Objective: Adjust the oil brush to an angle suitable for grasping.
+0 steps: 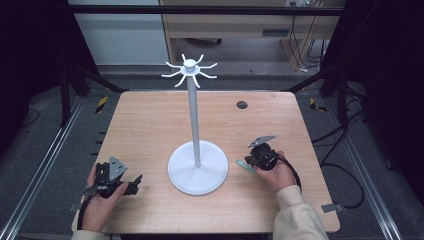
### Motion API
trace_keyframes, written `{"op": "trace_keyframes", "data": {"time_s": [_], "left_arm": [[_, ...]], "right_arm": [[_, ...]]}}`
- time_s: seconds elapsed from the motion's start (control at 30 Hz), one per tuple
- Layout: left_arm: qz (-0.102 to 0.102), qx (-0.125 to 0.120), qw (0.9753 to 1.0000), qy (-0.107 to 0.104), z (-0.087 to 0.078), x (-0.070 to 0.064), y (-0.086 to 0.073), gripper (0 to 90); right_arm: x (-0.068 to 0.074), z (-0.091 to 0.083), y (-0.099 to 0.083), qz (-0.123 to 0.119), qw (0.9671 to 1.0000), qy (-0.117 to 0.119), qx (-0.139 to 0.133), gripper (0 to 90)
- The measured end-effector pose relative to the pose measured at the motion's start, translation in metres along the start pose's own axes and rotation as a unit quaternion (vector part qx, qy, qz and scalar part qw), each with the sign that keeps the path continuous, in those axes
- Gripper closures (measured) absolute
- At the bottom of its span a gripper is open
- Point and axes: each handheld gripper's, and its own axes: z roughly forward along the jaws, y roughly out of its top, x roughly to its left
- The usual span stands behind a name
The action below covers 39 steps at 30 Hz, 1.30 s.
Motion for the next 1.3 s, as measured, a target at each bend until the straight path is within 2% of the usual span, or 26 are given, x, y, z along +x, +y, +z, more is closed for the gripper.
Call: {"op": "trace_keyframes", "data": {"time_s": [0.03, 0.17, 0.27, 0.37, 0.57, 0.73, 0.83, 1.3], "left_arm": [[0.000, 0.000, 1.0000, 0.000, 0.000, 0.000, 0.000, 2.4], [-0.002, 0.000, 1.0000, 0.001, 0.000, 0.001, 0.000, 2.4], [-0.003, 0.000, 1.0000, 0.001, 0.000, 0.002, -0.001, 2.6], [-0.005, -0.001, 1.0000, 0.001, -0.001, 0.002, -0.001, 2.6], [-0.001, 0.003, 1.0000, 0.001, -0.001, 0.001, -0.001, 2.6], [-0.007, 0.000, 1.0000, 0.002, -0.001, 0.003, -0.002, 2.6], [-0.012, -0.002, 0.9999, 0.005, -0.002, 0.005, -0.003, 2.6], [-0.011, -0.001, 0.9999, 0.004, -0.002, 0.005, -0.002, 2.6]], "right_arm": [[0.002, -0.007, -0.002, -0.007, 1.0000, 0.000, 0.005, 90.0], [0.005, -0.013, -0.003, -0.010, 0.9999, -0.005, 0.009, 90.0], [0.011, -0.020, -0.005, -0.026, 0.9996, -0.007, 0.009, 90.0], [0.012, -0.023, -0.007, -0.030, 0.9995, -0.009, 0.010, 90.0], [0.011, -0.031, -0.014, -0.025, 0.9996, -0.013, 0.008, 90.0], [0.009, -0.039, -0.020, -0.022, 0.9996, -0.010, 0.011, 88.7], [0.007, -0.045, -0.025, -0.024, 0.9995, -0.002, 0.019, 85.5], [0.001, -0.050, -0.027, -0.021, 0.9990, 0.009, 0.039, 72.7]]}}
